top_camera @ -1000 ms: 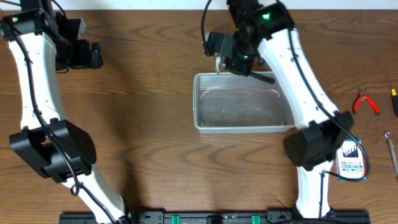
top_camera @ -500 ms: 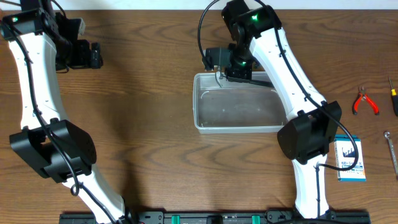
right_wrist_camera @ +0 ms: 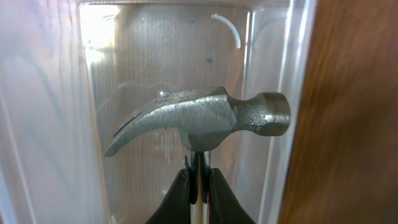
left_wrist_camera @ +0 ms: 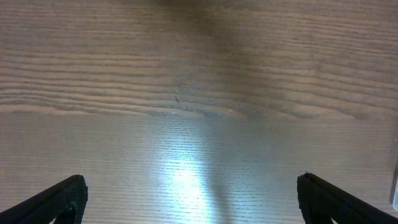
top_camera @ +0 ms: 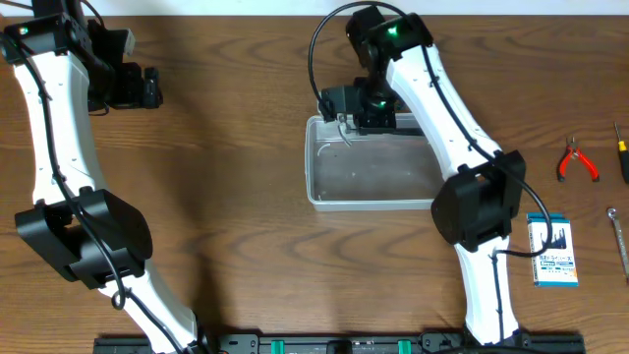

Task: Pack container
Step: 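Lower the hammer into the container and open the right gripper, then raise the right gripper and move it right toward the tools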

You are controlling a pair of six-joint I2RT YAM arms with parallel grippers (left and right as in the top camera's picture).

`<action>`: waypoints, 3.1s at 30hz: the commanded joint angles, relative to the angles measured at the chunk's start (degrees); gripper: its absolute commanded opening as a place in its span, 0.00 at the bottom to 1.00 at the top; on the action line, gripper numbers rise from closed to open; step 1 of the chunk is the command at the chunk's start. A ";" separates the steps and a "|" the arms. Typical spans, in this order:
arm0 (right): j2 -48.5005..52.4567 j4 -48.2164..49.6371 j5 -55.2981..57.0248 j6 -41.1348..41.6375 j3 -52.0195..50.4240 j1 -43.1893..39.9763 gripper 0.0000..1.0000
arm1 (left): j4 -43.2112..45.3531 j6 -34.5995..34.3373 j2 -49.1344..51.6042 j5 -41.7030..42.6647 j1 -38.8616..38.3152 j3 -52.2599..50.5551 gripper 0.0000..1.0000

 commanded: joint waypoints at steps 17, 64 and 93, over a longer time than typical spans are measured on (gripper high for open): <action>6.80 0.20 -5.38 -0.70 -0.24 0.39 0.03 | -0.17 -0.09 0.68 0.72 0.20 -0.39 0.98; 2.99 0.92 -5.40 3.28 -0.07 0.59 0.99 | -0.17 -0.09 0.68 0.72 0.20 -0.39 0.98; -37.07 -9.29 2.64 50.05 -0.61 -14.01 0.99 | -0.17 -0.09 0.68 0.72 0.20 -0.39 0.98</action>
